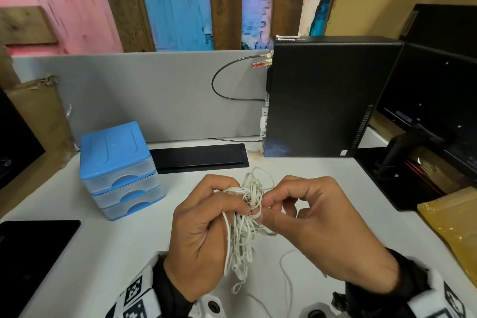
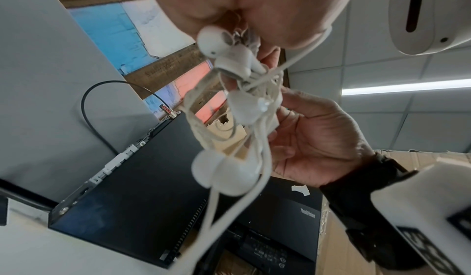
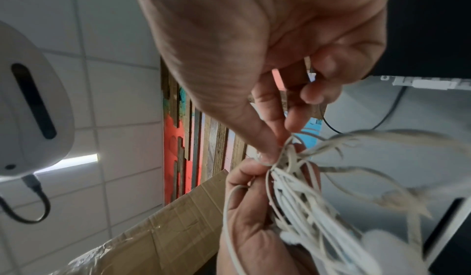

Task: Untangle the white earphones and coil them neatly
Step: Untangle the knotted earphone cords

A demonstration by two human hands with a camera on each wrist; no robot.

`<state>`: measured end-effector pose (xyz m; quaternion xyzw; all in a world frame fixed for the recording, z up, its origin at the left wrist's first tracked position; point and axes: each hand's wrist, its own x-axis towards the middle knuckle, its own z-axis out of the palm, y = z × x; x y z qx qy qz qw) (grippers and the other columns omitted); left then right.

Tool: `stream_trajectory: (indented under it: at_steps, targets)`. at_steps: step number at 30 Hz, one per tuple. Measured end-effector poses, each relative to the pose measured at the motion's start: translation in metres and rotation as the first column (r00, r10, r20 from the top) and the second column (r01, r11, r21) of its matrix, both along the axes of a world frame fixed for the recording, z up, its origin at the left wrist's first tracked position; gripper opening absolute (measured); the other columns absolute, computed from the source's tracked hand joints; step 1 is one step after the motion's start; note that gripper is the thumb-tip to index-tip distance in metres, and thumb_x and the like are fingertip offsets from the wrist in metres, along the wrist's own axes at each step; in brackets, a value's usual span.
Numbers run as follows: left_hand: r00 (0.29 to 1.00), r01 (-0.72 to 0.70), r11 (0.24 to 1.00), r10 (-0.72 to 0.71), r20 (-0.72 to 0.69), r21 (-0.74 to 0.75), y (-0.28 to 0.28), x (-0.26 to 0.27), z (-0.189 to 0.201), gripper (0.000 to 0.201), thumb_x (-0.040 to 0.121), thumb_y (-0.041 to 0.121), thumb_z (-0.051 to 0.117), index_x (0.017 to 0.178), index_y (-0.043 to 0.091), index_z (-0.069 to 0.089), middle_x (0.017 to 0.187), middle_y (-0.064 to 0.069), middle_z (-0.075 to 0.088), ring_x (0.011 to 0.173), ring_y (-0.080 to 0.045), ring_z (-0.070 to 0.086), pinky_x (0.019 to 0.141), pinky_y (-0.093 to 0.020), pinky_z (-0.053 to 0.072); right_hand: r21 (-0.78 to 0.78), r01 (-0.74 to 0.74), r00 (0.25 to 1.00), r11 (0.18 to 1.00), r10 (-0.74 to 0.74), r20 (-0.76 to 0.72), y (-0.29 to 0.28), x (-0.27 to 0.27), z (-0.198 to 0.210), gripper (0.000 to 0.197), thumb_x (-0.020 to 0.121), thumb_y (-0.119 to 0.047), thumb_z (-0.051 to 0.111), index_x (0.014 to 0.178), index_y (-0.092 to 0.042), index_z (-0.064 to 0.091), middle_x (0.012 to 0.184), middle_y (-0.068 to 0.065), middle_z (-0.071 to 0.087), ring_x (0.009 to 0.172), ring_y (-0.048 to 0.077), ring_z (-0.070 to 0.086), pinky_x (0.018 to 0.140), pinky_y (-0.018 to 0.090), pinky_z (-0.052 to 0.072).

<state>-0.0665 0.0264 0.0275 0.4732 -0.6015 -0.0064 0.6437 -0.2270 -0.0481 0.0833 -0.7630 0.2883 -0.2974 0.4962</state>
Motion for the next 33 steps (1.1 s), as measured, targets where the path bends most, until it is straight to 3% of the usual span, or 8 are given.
stream_trajectory:
  at_steps: [5,11,15,18,22,26,29,33]
  targets:
    - [1.0,0.005,1.0,-0.005,-0.01,0.017,-0.001,-0.001,-0.001,0.028,0.089,0.006,0.048,0.083,0.021,0.071,0.097,0.012,0.059,0.082,-0.011,0.064,0.07,-0.017,0.046,0.084,-0.113,0.993,0.99,0.115,-0.015,-0.007,-0.002,0.001,0.009,0.082,-0.009,0.078,0.073,-0.009,0.074,0.064,-0.004,0.064,0.054,0.003,0.048,0.052,0.013,0.04]
    - [0.999,0.012,1.0,-0.011,-0.035,0.013,-0.001,0.003,-0.001,0.027,0.092,0.006,0.047,0.087,0.019,0.07,0.095,0.01,0.059,0.086,-0.013,0.063,0.075,-0.017,0.045,0.426,-0.21,0.967,0.88,0.123,0.223,-0.025,-0.001,-0.003,0.006,0.067,-0.012,0.079,0.068,-0.01,0.073,0.058,0.001,0.059,0.051,0.009,0.043,0.046,0.019,0.033]
    - [0.975,0.109,0.992,-0.095,-0.2,0.061,-0.001,0.004,-0.002,0.014,0.092,0.013,0.053,0.093,0.018,0.066,0.09,0.008,0.063,0.084,-0.015,0.064,0.077,-0.02,0.048,0.485,-0.23,0.955,0.844,0.101,0.277,-0.03,-0.002,-0.007,0.037,0.048,-0.03,0.095,0.071,-0.01,0.075,0.064,0.003,0.064,0.057,0.009,0.054,0.049,0.019,0.039]
    - [0.807,0.401,0.912,-0.306,-0.506,0.089,0.0,0.007,0.005,0.033,0.079,0.016,0.062,0.112,0.016,0.062,0.097,-0.005,0.064,0.09,-0.022,0.065,0.079,-0.03,0.051,0.422,-0.183,0.965,0.888,0.081,0.248,-0.028,-0.001,-0.007,0.013,0.064,-0.016,0.086,0.068,-0.011,0.075,0.063,0.005,0.065,0.055,0.009,0.055,0.047,0.018,0.041]
    - [0.668,0.601,0.789,-0.403,-0.626,0.132,0.0,0.01,0.008,0.069,0.072,0.029,0.063,0.139,0.025,0.051,0.108,-0.014,0.055,0.094,-0.037,0.058,0.082,-0.052,0.046,0.253,-0.119,0.983,0.96,0.079,0.164,-0.019,0.001,-0.006,0.011,0.069,-0.014,0.084,0.071,-0.009,0.075,0.074,0.021,0.069,0.061,0.016,0.056,0.05,0.023,0.045]
    - [0.442,0.761,0.648,-0.47,-0.764,0.041,0.002,0.015,0.011,0.082,0.07,0.043,0.066,0.139,0.002,0.049,0.128,-0.016,0.049,0.113,-0.044,0.05,0.095,-0.068,0.039,0.166,-0.07,0.989,0.984,0.047,0.14,-0.017,0.0,-0.005,0.013,0.067,-0.025,0.08,0.072,-0.014,0.075,0.077,0.013,0.073,0.069,0.016,0.06,0.052,0.025,0.046]
    - [0.609,0.678,0.705,-0.378,-0.697,0.211,-0.001,0.011,0.012,0.081,0.072,0.049,0.08,0.138,0.011,0.053,0.13,-0.016,0.057,0.109,-0.036,0.061,0.091,-0.05,0.052,0.151,-0.073,0.99,0.986,0.054,0.127,-0.018,-0.001,-0.005,0.007,0.074,-0.018,0.081,0.073,-0.015,0.075,0.074,0.007,0.073,0.068,0.014,0.061,0.053,0.024,0.046]
    - [0.79,0.54,0.757,-0.305,-0.532,0.367,-0.005,0.01,0.008,0.044,0.076,0.011,0.082,0.118,0.017,0.068,0.119,-0.004,0.071,0.101,-0.02,0.07,0.083,-0.031,0.057,0.144,-0.108,0.99,0.984,0.093,0.106,-0.018,-0.003,-0.005,0.005,0.077,-0.013,0.08,0.075,-0.012,0.075,0.075,0.011,0.071,0.066,0.014,0.06,0.053,0.024,0.047]
